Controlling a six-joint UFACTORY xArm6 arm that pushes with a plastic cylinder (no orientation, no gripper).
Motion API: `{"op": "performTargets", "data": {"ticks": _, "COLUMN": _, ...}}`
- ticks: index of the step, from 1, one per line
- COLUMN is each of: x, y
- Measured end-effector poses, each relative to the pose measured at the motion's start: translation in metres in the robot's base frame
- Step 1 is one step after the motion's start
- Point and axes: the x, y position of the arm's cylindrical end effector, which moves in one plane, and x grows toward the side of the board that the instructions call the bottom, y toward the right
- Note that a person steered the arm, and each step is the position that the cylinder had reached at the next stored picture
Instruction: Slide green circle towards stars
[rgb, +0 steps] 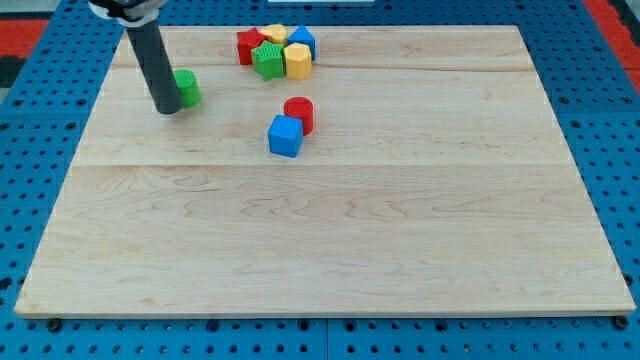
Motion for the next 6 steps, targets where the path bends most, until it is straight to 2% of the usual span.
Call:
{"op": "performTargets", "data": {"ticks": 1, "x": -0.018, "y": -0.021}}
{"op": "performTargets", "data": {"ticks": 2, "x": -0.023, "y": -0.015}}
{"op": "performTargets", "data": {"ticks": 3, "x": -0.004, "y": 0.023}}
{"op": "performTargets", "data": {"ticks": 4, "x": -0.004, "y": 0.041}}
{"op": "performTargets", "data": {"ticks": 6, "x": -0.036, "y": 0.042}}
